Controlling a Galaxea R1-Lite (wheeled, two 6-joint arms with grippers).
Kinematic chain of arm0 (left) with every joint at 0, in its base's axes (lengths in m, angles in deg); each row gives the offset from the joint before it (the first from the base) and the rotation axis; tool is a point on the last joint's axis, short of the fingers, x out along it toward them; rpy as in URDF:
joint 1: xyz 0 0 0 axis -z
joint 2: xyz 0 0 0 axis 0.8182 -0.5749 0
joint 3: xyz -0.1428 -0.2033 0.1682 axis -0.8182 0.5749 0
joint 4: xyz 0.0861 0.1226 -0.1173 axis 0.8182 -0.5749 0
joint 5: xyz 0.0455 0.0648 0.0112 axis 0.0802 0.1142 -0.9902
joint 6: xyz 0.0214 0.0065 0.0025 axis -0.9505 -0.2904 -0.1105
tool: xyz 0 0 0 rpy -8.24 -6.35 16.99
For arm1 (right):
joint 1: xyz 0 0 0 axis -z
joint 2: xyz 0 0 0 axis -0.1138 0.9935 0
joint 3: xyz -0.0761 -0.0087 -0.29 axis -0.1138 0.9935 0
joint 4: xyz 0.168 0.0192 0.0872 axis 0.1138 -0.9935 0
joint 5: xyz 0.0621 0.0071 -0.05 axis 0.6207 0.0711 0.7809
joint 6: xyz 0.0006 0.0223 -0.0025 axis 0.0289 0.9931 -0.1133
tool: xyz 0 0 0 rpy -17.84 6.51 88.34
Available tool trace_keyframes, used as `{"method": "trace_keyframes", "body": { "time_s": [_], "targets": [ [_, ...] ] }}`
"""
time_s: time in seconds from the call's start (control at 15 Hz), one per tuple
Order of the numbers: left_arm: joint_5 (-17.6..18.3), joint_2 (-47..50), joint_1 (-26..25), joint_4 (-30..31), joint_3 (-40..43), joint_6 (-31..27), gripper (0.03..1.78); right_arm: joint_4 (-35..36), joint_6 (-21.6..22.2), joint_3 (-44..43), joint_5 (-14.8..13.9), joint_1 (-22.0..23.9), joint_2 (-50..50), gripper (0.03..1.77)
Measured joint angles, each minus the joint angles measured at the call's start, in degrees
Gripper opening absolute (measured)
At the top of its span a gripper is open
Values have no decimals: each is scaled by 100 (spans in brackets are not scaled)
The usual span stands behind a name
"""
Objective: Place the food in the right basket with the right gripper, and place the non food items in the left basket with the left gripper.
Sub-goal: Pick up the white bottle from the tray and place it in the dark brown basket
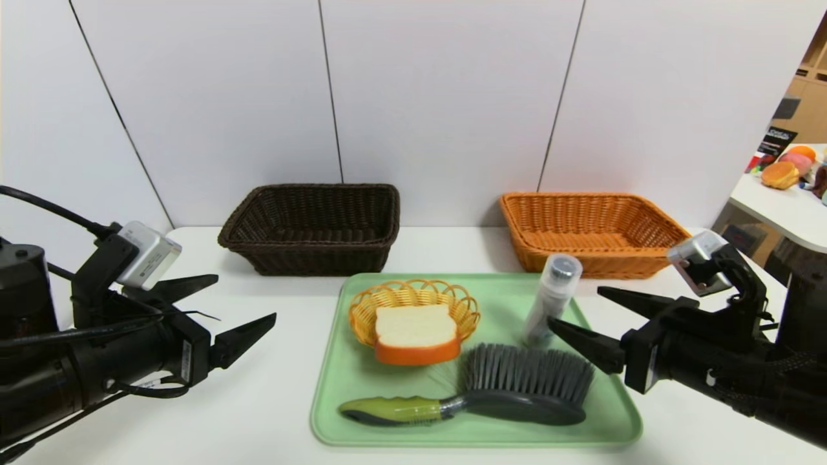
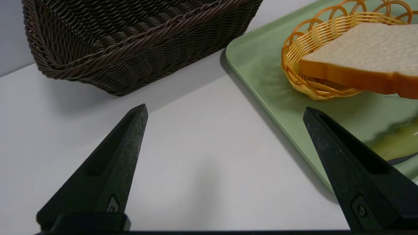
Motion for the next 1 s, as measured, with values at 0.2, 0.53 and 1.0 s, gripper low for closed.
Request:
{"method": "trace_keyframes", "body": {
  "time_s": [0.2,0.53,1.0],
  "targets": [
    [-11,-132,20,20,-112,11,169,689,122,5,-122,33,534,171],
    [-11,-308,24,67,-232,24,169,1080,218,-17,-240,44,1126,171],
    [-101,-471,30,88,-440,330,169,2002,244,2,-435,11,1752,171]
  ]
}}
